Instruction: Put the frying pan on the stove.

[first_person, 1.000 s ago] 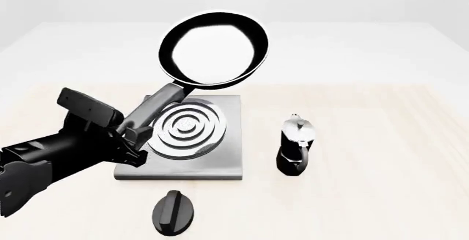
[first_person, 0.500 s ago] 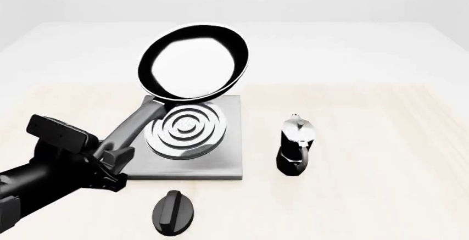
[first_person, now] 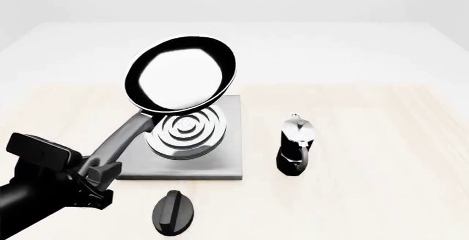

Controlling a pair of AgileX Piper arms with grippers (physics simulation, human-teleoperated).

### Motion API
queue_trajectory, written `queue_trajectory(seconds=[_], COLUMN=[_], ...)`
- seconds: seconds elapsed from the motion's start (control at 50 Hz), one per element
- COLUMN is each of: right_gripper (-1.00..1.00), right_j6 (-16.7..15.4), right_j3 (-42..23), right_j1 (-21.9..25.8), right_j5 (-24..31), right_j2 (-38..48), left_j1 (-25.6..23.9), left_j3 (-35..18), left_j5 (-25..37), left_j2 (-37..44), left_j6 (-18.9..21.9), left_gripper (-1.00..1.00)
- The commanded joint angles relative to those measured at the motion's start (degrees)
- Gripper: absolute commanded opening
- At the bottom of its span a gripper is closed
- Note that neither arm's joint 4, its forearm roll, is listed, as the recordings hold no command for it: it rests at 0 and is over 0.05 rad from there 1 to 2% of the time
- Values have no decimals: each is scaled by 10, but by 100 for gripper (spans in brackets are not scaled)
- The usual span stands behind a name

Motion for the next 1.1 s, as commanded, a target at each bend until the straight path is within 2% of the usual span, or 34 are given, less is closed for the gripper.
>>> queue_trajectory(seconds=[0.02, 0.22, 0.58, 0.7, 0.96, 1.1], right_gripper=[100, 100, 100, 100, 100, 100], right_j6=[0, -1, -4, -4, -5, -3], right_j3=[-1, 1, 3, 4, 11, 4], right_j1=[-1, 1, 2, 1, 2, 2], right_j5=[1, 0, -1, -1, -6, -2], right_j2=[0, 0, 0, 0, 0, 0], left_j1=[11, 18, 13, 16, 25, 24], left_j3=[-9, -24, -20, -13, -14, -13], left_j5=[19, 40, 15, 21, 78, 60], left_j2=[-27, -24, 14, 9, -31, -14], left_j6=[8, 19, 21, 19, 21, 21], left_gripper=[-100, -100, -100, -100, -100, -100])
